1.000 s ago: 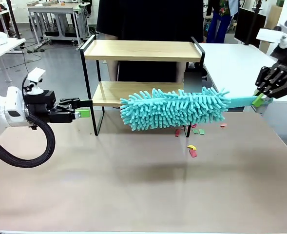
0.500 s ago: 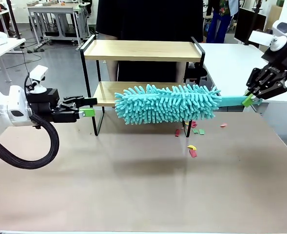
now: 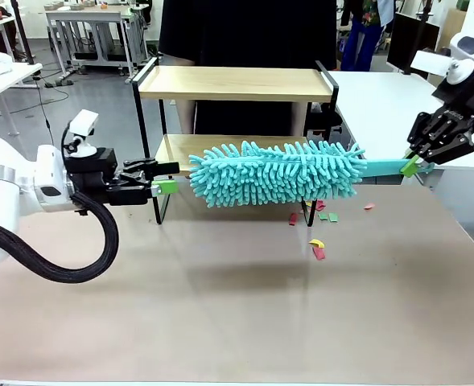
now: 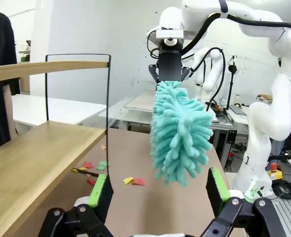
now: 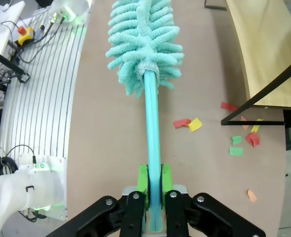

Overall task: Clean the shelf.
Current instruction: Hand the Duster back to the human.

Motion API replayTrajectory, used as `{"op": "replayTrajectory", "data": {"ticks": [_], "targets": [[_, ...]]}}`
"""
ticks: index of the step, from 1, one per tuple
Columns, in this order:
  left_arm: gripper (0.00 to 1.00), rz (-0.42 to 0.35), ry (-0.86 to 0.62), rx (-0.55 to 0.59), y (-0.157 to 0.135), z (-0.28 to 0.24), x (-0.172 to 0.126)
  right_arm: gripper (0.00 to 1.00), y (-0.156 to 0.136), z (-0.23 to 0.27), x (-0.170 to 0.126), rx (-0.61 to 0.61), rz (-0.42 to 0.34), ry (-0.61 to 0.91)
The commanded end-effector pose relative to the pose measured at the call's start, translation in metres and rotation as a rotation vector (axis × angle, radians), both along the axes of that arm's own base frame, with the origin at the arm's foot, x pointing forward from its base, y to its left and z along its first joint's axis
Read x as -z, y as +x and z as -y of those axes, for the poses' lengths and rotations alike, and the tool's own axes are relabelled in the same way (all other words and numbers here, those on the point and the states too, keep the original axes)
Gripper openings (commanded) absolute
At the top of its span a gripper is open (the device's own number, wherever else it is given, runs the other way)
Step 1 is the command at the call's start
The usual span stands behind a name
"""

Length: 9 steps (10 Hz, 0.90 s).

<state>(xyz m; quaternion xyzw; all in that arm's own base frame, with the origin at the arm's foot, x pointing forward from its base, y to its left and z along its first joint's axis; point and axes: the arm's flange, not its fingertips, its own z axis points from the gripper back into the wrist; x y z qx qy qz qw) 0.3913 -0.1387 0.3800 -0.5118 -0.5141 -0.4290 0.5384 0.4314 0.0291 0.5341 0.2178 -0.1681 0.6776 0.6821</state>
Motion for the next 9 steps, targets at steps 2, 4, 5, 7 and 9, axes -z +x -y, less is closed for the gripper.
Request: {"op": "replayTrajectory", "data": {"ticks": [2, 4, 5, 7, 9], "targets": [[1.00, 0.002, -0.013, 0.049, -0.012, 0.022, -0.004, 0.13, -0.003, 0.002, -0.003, -0.008, 0.003, -0.009], [1.00, -0.008, -0.018, 0.090, -0.016, 0.036, -0.005, 0.13, -0.003, 0.002, -0.003, -0.008, 0.003, -0.009], [1.00, -0.005, -0.018, 0.102, -0.016, 0.044, -0.007, 0.13, -0.003, 0.002, -0.003, -0.008, 0.003, -0.009], [1.00, -0.004, -0.032, 0.140, -0.018, 0.062, -0.012, 0.13, -0.003, 0.002, -0.003, -0.008, 0.003, -0.009], [1.00, -0.002, -0.032, 0.139, -0.014, 0.075, -0.014, 0.13, -0.003, 0.002, -0.003, -0.008, 0.003, -0.009]]}}
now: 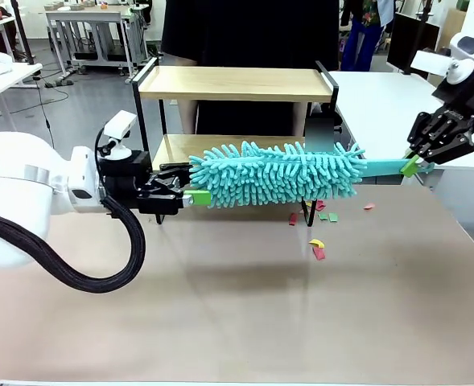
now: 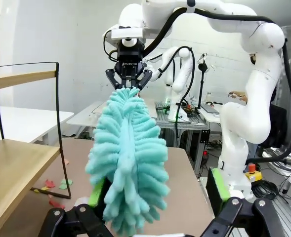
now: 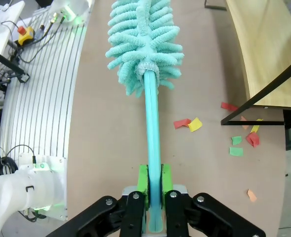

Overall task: Clean the shelf.
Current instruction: Hand the Duster back to the human.

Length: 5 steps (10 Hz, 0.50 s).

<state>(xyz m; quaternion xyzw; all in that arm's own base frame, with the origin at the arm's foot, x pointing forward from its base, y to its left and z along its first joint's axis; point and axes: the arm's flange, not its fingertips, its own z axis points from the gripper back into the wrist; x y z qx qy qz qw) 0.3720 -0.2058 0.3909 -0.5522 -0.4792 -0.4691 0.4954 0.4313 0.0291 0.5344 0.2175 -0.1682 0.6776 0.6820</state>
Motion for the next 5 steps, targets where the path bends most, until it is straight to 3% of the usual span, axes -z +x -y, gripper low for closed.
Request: {"op": "replayTrajectory", "data": {"ticks": [1, 5], "targets": [[1.00, -0.020, -0.010, -0.012, 0.007, 0.015, -0.003, 0.13, -0.003, 0.002, -0.002, -0.008, 0.002, -0.009], [1.00, -0.023, -0.021, 0.009, 0.008, 0.037, -0.004, 0.13, -0.003, 0.002, -0.002, -0.008, 0.002, -0.009]]}}
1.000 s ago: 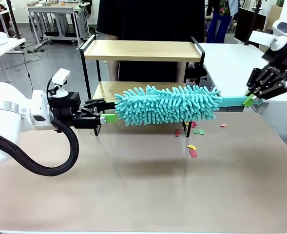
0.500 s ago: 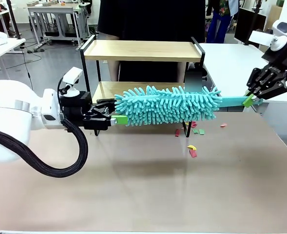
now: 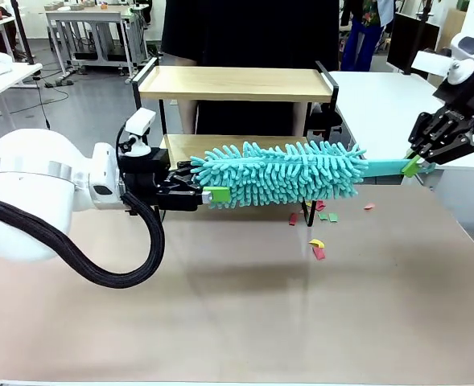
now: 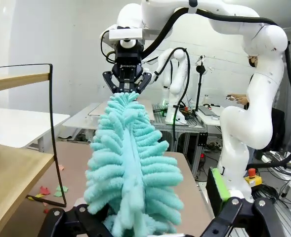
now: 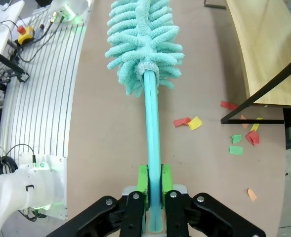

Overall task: Clean the shelf.
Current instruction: Hand the Duster back to the human.

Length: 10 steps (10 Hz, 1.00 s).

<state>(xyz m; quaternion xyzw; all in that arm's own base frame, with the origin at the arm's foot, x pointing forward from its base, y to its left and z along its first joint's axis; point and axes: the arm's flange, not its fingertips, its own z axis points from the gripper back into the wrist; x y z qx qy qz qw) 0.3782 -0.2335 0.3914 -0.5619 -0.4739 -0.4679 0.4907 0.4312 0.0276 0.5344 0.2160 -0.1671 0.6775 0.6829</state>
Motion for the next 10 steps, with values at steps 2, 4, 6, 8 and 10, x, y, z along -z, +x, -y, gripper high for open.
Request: {"op": "replayTrajectory", "data": {"ticks": [2, 4, 6, 8, 10], "targets": [[1.00, -0.014, -0.017, 0.004, 0.0027, 0.0129, -0.0039, 0.13, -0.0026, 0.0001, -0.0025, -0.009, 0.002, -0.005], [1.00, -0.006, -0.019, -0.007, 0.0040, 0.0129, -0.0027, 0.13, -0.0026, 0.0001, -0.0025, -0.009, 0.002, -0.005], [0.44, 0.021, 0.007, 0.007, 0.0029, 0.0133, -0.0017, 0.13, -0.0026, 0.0001, -0.0025, -0.009, 0.002, -0.005], [0.39, 0.029, 0.020, 0.006, 0.0027, 0.0137, -0.0014, 0.13, -0.0026, 0.0001, -0.0025, -0.009, 0.002, -0.005], [0.00, 0.037, 0.033, 0.009, 0.0028, 0.0136, 0.0000, 0.13, -0.0026, 0.0001, -0.0025, -0.009, 0.002, -0.005]]}}
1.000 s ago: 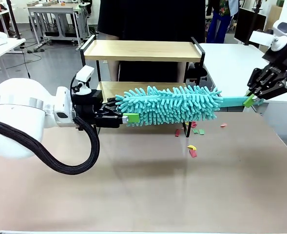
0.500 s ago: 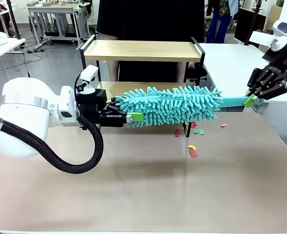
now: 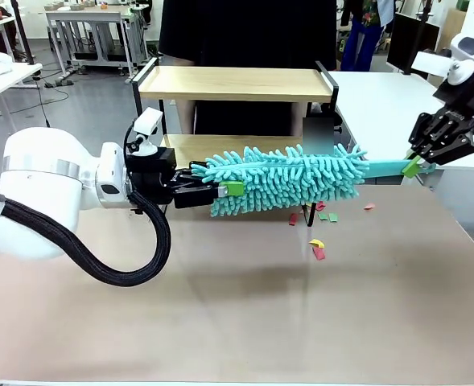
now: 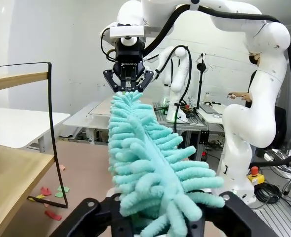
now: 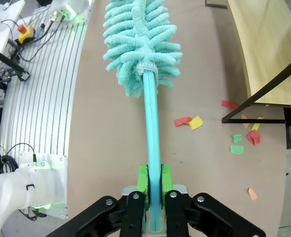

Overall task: Clean the shelf.
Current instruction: Hand the Duster back to the human.

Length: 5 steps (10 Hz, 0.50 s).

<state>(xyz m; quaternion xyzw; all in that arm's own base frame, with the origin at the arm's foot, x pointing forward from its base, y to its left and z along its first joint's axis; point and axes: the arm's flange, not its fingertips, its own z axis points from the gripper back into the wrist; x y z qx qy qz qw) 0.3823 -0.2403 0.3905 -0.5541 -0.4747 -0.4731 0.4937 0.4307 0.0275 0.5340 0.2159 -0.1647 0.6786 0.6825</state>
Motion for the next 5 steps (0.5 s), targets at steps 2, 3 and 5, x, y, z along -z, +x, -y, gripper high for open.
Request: {"op": "replayTrajectory", "data": {"ticks": [2, 3, 5], "targets": [[0.00, 0.031, 0.027, 0.012, -0.0007, 0.0073, -0.0005, 0.13, -0.0021, 0.0000, -0.0029, -0.006, 0.004, -0.002], [0.00, 0.034, 0.026, 0.010, -0.0009, 0.0075, -0.0002, 0.13, -0.0021, 0.0000, -0.0029, -0.006, 0.004, -0.002], [0.00, 0.039, 0.018, 0.015, -0.0003, 0.0085, 0.0003, 0.13, -0.0021, 0.0000, -0.0029, -0.006, 0.004, -0.002]]}}
